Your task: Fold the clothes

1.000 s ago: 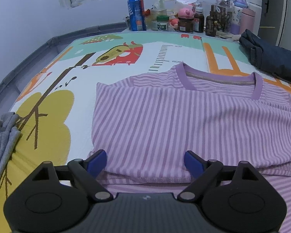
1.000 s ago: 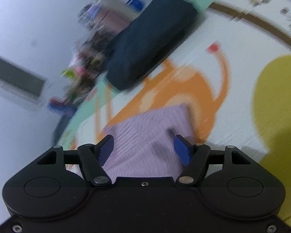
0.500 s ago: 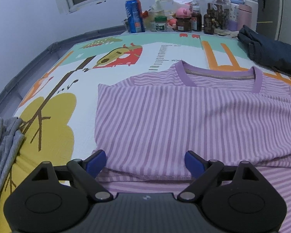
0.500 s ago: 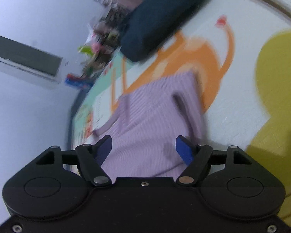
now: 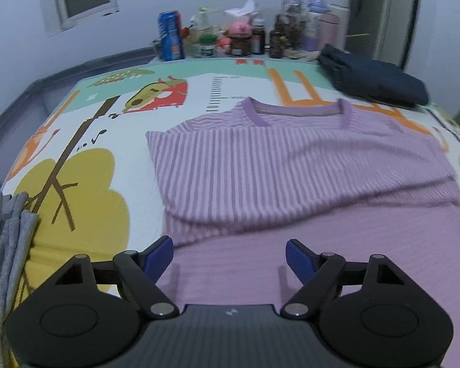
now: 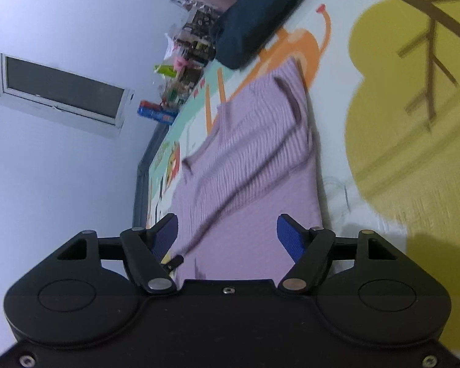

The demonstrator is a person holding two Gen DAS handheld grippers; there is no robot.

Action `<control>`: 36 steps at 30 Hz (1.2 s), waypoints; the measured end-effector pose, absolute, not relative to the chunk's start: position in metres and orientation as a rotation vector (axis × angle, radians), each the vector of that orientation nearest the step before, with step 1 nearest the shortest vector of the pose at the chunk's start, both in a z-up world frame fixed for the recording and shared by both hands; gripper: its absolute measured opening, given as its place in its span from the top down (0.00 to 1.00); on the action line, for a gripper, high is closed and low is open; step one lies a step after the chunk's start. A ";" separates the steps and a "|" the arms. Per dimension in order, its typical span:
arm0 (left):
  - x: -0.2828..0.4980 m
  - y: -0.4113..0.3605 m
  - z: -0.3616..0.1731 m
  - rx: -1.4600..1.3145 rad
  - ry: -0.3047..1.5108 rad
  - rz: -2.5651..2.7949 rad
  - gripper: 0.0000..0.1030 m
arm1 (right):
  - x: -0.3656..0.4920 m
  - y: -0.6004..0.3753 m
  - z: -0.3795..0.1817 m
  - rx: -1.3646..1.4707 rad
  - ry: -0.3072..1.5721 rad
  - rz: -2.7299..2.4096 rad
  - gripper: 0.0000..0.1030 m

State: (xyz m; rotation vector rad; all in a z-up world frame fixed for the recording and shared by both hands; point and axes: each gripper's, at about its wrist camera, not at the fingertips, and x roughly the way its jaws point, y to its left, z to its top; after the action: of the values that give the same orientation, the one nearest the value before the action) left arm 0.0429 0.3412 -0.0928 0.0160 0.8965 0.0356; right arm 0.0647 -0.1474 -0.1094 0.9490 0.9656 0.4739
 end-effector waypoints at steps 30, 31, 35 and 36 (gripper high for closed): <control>-0.259 0.387 -0.101 -0.257 0.999 0.301 0.17 | -0.144 -0.211 -0.111 0.741 1.139 0.666 0.29; -0.265 0.389 -0.103 -0.271 1.002 0.310 0.17 | -0.147 -0.215 -0.112 0.743 1.141 0.660 0.29; -0.282 0.392 -0.112 -0.304 1.008 0.336 0.17 | -0.160 -0.223 -0.117 0.727 1.163 0.635 0.29; -0.284 0.392 -0.114 -0.307 1.008 0.339 0.17 | -0.161 -0.223 -0.118 0.721 1.167 0.631 0.29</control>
State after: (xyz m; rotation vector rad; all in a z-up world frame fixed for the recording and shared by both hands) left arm -0.2836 0.3921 -0.1144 -0.3070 1.0083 0.3389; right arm -0.1607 -0.2234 -0.1176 0.7211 1.1674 0.6310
